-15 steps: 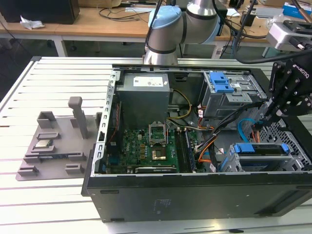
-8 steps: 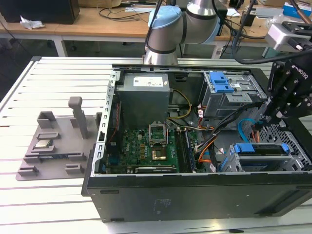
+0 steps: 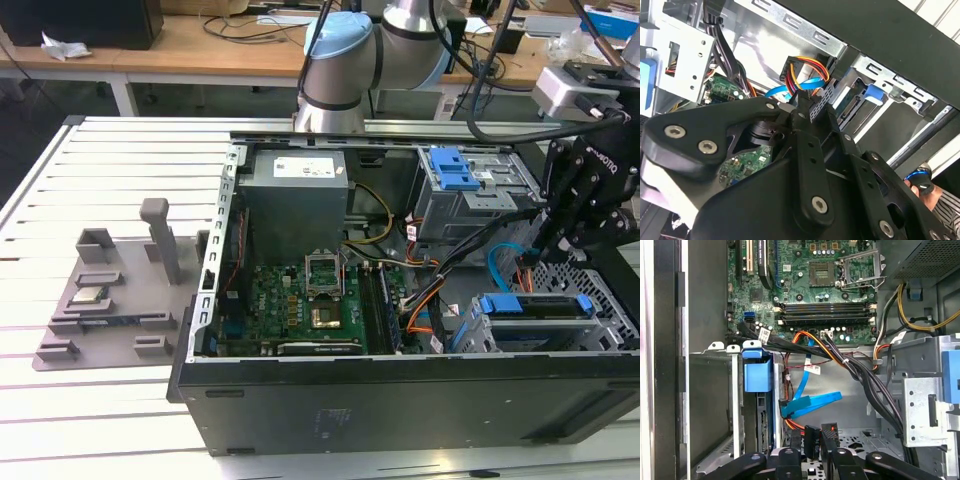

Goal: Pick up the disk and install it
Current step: 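Insert the first disk wire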

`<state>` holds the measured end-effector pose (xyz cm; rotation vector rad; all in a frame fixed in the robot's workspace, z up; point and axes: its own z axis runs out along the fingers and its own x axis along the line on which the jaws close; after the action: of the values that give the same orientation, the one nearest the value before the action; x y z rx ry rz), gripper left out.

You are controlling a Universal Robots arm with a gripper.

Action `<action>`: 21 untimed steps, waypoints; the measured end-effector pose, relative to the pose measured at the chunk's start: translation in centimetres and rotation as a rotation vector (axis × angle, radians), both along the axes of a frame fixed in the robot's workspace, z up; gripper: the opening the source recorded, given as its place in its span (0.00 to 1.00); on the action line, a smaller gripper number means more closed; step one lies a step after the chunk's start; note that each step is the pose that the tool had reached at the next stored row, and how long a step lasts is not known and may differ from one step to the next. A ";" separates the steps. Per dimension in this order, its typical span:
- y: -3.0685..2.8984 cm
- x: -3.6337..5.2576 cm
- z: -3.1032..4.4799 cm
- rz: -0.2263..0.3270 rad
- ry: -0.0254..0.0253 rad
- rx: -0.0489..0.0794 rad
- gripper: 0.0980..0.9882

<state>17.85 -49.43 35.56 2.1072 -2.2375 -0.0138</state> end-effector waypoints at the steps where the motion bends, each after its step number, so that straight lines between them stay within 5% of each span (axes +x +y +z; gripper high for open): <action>1: 0.00 0.00 0.00 0.000 0.0000 0.000 0.22; 5: 0.00 -0.01 -0.01 0.000 0.0000 0.000 0.21; 7: 0.00 -0.01 -0.01 0.000 0.0001 0.000 0.08; 14: -0.11 -0.01 -0.03 0.000 0.0001 0.000 0.08; 17: -1.98 0.00 -0.01 0.000 0.0001 -0.004 0.08; 21: -2.92 0.01 -0.20 0.000 0.0001 -0.006 0.08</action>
<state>17.86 -52.36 35.36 2.1041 -2.2346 -0.0070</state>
